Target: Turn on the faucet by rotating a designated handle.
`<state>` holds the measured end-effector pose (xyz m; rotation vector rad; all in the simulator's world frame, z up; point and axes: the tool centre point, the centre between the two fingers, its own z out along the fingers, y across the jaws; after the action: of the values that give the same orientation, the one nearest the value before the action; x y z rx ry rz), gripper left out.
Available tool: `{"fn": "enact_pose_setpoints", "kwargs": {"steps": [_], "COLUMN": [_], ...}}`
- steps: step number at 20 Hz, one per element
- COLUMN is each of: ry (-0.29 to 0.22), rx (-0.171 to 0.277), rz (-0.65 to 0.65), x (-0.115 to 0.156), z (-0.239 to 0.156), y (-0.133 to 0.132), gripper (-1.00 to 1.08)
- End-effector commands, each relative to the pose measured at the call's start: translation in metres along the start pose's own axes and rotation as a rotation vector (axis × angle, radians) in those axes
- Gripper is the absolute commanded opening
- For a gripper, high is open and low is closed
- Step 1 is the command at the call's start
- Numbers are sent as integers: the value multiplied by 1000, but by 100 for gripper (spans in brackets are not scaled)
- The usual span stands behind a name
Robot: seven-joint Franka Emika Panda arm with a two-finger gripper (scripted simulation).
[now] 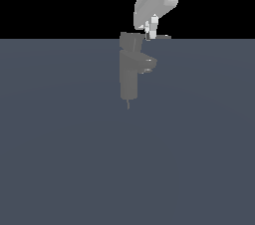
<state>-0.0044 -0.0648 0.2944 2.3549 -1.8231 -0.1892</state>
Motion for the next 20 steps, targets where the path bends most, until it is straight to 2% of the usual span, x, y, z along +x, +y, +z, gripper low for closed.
{"fn": "enact_pose_setpoints", "kwargs": {"steps": [1, 20], "ry": [-1, 0], "rx": [-3, 2], "rz": [15, 31], "x": [14, 61], "z": [4, 2], "y": [-3, -33], "gripper": [-100, -100]}}
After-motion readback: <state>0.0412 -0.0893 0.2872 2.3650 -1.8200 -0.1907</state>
